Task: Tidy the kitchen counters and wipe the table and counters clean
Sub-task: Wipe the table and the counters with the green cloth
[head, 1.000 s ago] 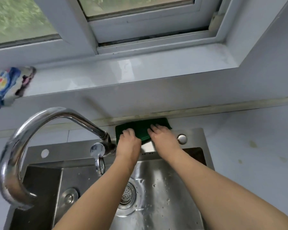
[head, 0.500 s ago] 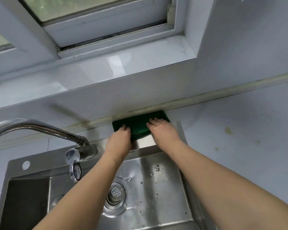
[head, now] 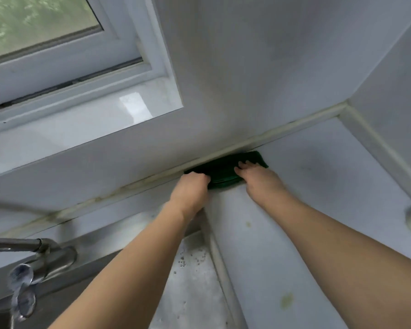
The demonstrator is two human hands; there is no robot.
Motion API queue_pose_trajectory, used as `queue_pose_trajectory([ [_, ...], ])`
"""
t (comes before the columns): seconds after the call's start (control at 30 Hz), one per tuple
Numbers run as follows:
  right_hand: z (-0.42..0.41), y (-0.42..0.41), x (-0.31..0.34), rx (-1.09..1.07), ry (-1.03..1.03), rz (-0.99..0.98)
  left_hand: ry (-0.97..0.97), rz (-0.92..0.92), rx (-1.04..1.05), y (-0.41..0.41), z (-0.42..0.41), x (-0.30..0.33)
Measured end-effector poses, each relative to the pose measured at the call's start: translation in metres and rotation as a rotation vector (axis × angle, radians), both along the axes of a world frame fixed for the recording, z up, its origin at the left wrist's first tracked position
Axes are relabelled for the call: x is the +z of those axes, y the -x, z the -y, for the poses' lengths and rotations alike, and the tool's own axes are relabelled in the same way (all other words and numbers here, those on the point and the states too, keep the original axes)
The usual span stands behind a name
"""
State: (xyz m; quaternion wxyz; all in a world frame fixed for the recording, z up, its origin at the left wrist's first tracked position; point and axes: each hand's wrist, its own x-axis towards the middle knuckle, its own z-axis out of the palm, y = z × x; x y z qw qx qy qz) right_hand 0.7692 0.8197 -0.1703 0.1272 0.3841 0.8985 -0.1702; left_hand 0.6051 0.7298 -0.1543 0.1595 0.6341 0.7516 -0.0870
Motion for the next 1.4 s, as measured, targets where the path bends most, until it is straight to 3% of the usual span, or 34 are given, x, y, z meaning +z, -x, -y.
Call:
queue_pose_trajectory([
  [0.43, -0.122, -0.153, -0.008, -0.187, -0.094, 0.132, 0.030, -0.002, -0.231, -0.142, -0.142, -0.009],
  [0.6, -0.170, -0.183, -0.006, -0.177, -0.110, 0.254, -0.025, -0.019, -0.292, -0.177, -0.179, -0.013],
  [0.77, -0.189, -0.193, -0.006, -0.168, -0.126, 0.227, 0.039, -0.120, -0.297, -0.205, -0.203, -0.002],
  [0.87, -0.185, -0.191, -0.003, -0.200, -0.113, 0.199, 0.051, -0.141, -0.303, -0.206, -0.201, 0.001],
  [1.1, -0.155, -0.162, 0.007, -0.185, -0.065, 0.338, 0.047, -0.157, -0.302, -0.187, -0.179, -0.003],
  [1.4, -0.072, -0.084, 0.015, 0.000, 0.001, 0.228, 0.168, -0.109, -0.168, -0.101, -0.079, 0.006],
])
